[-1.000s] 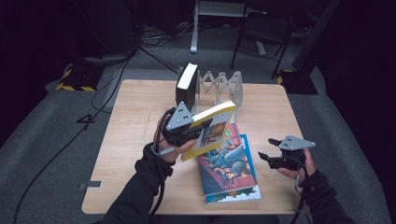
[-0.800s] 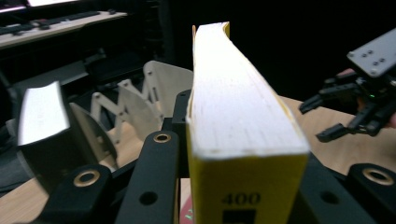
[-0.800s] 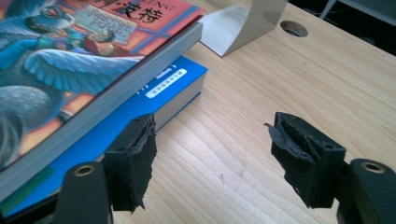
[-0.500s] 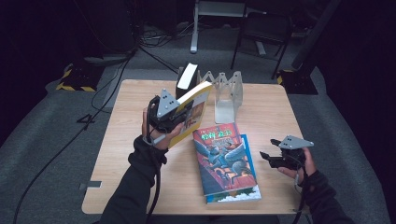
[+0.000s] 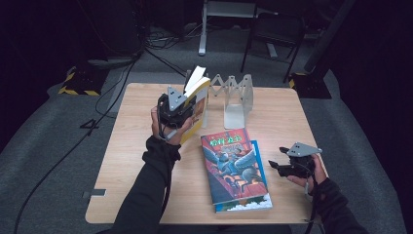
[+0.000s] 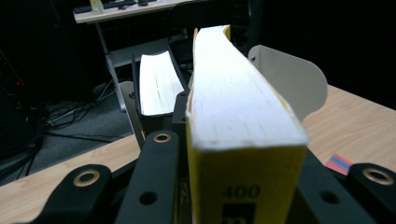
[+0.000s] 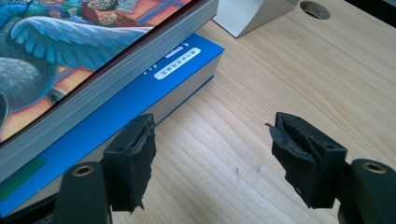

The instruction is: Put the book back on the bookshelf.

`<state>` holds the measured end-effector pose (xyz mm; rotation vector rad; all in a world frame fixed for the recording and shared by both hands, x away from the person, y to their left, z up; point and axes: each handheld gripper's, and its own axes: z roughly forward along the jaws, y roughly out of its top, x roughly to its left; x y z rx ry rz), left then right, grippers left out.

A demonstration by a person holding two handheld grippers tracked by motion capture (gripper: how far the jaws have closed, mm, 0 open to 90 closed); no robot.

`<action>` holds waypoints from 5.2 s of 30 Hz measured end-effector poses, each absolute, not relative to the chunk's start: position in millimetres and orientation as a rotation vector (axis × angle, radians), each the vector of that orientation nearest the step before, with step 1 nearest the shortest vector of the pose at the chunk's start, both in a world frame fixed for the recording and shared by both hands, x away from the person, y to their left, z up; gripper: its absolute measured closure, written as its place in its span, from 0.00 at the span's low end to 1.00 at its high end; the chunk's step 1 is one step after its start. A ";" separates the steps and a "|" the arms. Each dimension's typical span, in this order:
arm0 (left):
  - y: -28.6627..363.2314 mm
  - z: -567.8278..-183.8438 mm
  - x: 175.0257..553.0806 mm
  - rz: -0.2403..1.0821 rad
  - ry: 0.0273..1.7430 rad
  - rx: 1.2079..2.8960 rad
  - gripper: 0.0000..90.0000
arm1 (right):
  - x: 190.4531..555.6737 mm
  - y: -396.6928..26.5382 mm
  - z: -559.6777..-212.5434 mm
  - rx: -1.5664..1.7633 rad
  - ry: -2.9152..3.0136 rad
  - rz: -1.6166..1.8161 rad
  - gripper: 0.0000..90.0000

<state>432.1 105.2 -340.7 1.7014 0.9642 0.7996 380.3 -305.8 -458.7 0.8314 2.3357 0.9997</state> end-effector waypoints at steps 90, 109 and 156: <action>47.9 -450.8 427.2 0.977 1.377 1.612 0.84 | 378.8 -297.1 -466.9 0.769 2.447 0.930 0.33; 41.0 -449.4 444.2 0.966 1.442 1.557 0.84 | 378.5 -296.2 -469.0 0.771 2.460 0.920 0.33; 46.7 -464.1 430.9 1.002 1.402 1.613 0.84 | 380.4 -296.4 -472.2 0.770 2.486 0.908 0.33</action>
